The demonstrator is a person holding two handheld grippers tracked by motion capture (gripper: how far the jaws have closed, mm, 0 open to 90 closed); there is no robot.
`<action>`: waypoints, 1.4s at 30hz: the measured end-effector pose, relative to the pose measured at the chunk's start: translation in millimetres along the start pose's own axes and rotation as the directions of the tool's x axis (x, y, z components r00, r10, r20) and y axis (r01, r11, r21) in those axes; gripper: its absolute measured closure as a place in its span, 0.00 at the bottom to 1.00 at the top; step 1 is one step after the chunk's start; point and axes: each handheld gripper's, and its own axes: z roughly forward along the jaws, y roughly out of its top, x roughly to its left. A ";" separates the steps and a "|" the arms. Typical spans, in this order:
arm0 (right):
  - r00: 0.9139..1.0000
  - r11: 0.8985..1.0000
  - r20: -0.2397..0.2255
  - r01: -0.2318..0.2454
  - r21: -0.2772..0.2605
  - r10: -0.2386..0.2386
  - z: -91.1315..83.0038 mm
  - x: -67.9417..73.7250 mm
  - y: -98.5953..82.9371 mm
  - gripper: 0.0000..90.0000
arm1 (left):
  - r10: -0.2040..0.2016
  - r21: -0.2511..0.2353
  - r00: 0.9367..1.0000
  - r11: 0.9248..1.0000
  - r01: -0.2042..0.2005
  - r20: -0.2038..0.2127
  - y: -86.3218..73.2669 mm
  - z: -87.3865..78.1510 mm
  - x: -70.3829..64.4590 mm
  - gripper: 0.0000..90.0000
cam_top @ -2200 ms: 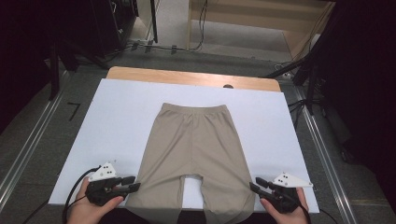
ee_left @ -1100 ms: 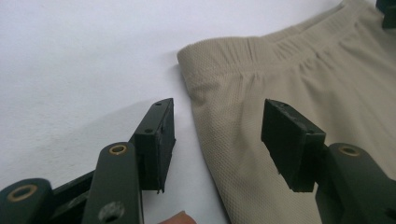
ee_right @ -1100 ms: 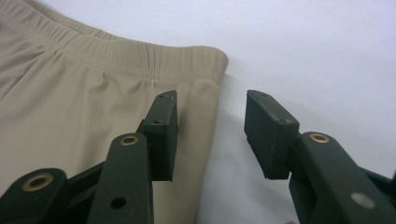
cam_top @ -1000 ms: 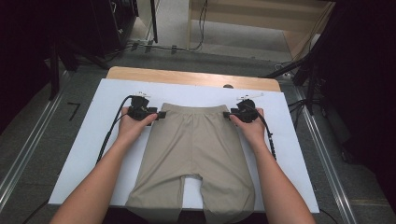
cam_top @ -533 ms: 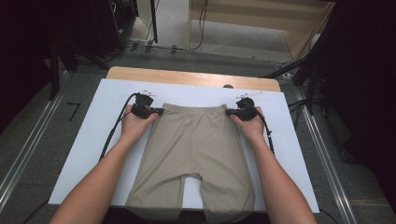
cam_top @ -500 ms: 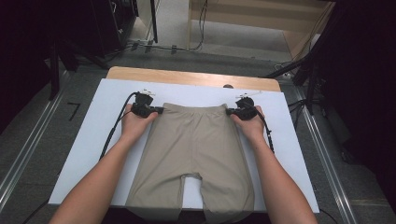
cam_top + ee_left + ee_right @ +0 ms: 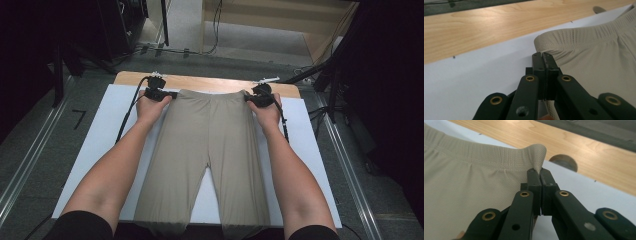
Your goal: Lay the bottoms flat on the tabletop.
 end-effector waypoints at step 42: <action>0.976 0.982 -0.141 -0.176 -0.072 0.164 -28.6 5.8 -32.3 0.15 | -0.049 -0.072 0.987 0.995 0.061 0.156 -41.5 -50.7 8.5 0.12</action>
